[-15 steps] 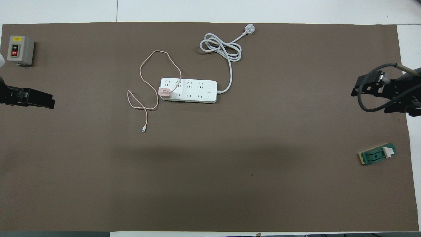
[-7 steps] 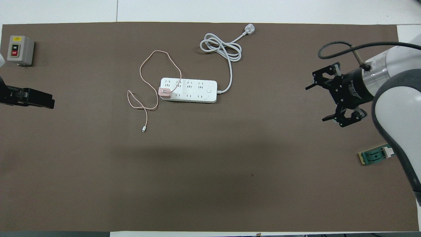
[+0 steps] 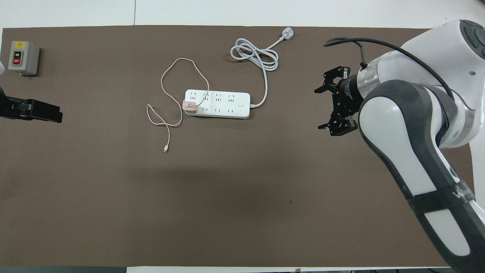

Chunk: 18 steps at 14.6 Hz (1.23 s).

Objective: Unplug charger and place it aside
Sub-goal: 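Move the right gripper toward the far end of the white power strip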

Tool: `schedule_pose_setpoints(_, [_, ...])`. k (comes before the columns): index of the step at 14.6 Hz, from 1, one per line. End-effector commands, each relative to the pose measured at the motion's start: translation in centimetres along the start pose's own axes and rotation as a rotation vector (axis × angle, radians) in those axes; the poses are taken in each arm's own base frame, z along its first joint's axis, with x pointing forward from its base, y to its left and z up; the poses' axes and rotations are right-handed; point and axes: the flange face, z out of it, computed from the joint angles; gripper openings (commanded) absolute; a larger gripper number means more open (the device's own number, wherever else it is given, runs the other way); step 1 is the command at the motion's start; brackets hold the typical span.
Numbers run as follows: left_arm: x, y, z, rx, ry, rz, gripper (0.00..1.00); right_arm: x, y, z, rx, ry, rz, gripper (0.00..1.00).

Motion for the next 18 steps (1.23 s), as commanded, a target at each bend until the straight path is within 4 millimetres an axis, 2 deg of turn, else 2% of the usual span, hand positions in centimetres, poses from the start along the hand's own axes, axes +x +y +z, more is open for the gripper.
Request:
schedule_pose_setpoints(1, [0.4,0.0,0.2,0.012,0.011,-0.011,1.00,-2.8,-0.3,2.4,0.024,-0.025,-0.007,1.00])
schedule_pose_setpoints(3, [0.5,-0.2,0.3,0.012,0.011,-0.014,1.00,-3.4,-0.7,4.5,0.007,-0.024,-0.012,1.00])
schedule_pose_setpoints(4, [0.7,-0.3,0.5,0.013,0.006,-0.014,1.00,-4.6,-0.7,5.6,0.010,-0.060,-0.008,1.00])
schedule_pose_setpoints(7, [0.8,-0.3,0.8,0.012,0.003,-0.014,1.00,-4.4,-1.8,8.1,0.020,-0.073,0.011,1.00])
schedule_pose_setpoints(9, [0.8,-0.1,0.8,0.012,0.005,-0.013,1.00,-6.0,-2.3,10.6,0.036,-0.064,-0.012,1.00])
schedule_pose_setpoints(11, [0.8,0.1,0.8,0.010,0.003,-0.010,1.00,-5.6,-3.2,12.9,0.063,-0.048,-0.005,1.00])
schedule_pose_setpoints(14, [0.9,0.1,1.0,0.010,-0.001,-0.020,1.00,-6.6,-4.8,15.0,0.085,-0.045,-0.018,1.00])
schedule_pose_setpoints(18, [1.5,0.1,2.4,0.008,-0.024,-0.019,1.00,-8.0,-5.5,17.7,0.084,-0.112,0.017,1.00])
